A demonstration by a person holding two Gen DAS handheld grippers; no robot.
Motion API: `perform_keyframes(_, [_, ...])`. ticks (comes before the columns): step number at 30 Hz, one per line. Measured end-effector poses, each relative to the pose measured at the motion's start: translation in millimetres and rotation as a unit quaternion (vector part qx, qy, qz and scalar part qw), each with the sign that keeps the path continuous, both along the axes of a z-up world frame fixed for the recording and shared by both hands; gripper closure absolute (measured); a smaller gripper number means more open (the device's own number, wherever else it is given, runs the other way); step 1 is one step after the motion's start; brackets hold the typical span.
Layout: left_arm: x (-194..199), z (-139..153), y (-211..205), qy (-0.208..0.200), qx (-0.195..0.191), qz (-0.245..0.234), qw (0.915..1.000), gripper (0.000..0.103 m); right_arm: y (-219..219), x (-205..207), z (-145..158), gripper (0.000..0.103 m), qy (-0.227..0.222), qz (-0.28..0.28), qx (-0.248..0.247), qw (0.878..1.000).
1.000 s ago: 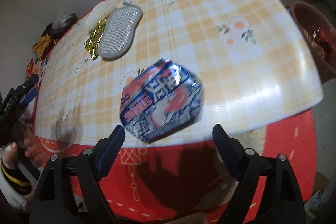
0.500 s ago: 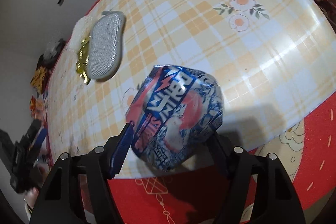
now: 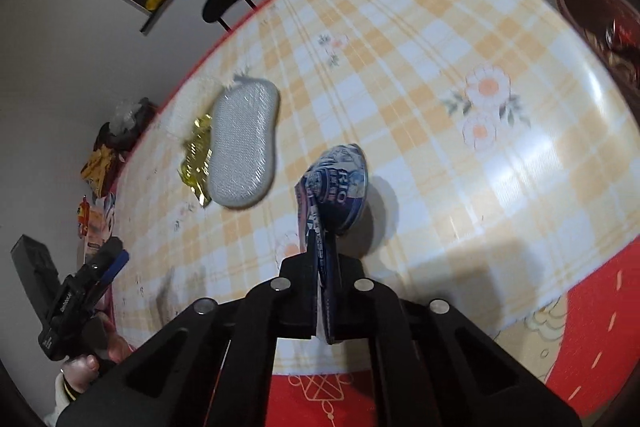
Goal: Collect trash
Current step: 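Grasp the blue-white snack wrapper with the right tool, then grasp the grey pad with the left tool and lift it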
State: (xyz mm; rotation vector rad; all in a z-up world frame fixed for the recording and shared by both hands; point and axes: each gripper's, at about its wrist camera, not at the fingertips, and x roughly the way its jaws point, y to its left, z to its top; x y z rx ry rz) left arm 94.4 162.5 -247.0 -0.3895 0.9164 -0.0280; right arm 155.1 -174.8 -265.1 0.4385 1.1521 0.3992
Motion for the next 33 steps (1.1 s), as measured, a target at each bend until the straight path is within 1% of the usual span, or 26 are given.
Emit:
perform_keyframes(1, [7.2,-1.7,-4.8,0.003,-0.017,-0.019,0.9997,0.023,-1.0,2.5,7.2,0.098,-0.013,0.000,0.001,1.000])
perform_keyframes(2, [11.0,-3.7,-8.1,0.006,-0.026,-0.027,0.9993,0.029,-1.6,3.7,11.0,0.098,-0.019,-0.001,0.001,1.000])
perform_keyframes(4, [24.7,-11.7,-14.6,0.016,-0.053,-0.042,0.9976,0.037,-4.2,7.8,21.4,0.098,-0.038,-0.003,0.001,0.999])
perform_keyframes(5, [31.3,-16.9,-16.8,0.022,-0.060,-0.045,0.9969,0.038,-5.7,9.3,25.0,0.098,-0.044,-0.006,0.000,0.999])
perform_keyframes(8, [49.2,-31.0,-21.6,0.038,-0.068,-0.047,0.9959,0.045,-10.5,13.8,32.0,0.098,-0.059,-0.013,-0.008,0.998])
perform_keyframes(11, [70.2,-50.7,-21.5,0.062,-0.099,-0.043,0.9923,0.048,-20.5,15.0,32.0,0.098,-0.060,-0.025,-0.016,0.998])
perform_keyframes(12, [74.3,-55.5,-21.6,0.067,-0.103,-0.042,0.9916,0.049,-23.1,14.6,30.5,0.098,-0.059,-0.029,-0.017,0.998])
perform_keyframes(13, [81.9,-62.7,-22.3,0.074,-0.107,-0.043,0.9906,0.050,-26.8,14.3,28.7,0.098,-0.056,-0.034,-0.019,0.998])
perform_keyframes(17, [97.2,-76.0,-24.6,0.079,-0.132,-0.047,0.9870,0.050,-38.9,12.9,22.5,0.098,-0.044,-0.050,-0.029,0.997])
perform_keyframes(23, [110.4,-90.1,-22.6,0.082,-0.139,-0.037,0.9862,0.050,-47.5,14.6,21.5,0.098,-0.041,-0.058,-0.046,0.996])
perform_keyframes(29, [121.7,-91.1,-23.5,0.064,-0.147,-0.043,0.9862,0.050,-45.6,16.8,23.3,0.098,-0.044,-0.051,-0.059,0.996])
perform_keyframes(33, [129.5,-91.9,-30.3,0.052,-0.145,-0.054,0.9866,0.047,-48.6,15.4,24.5,0.098,-0.044,-0.054,-0.066,0.995])
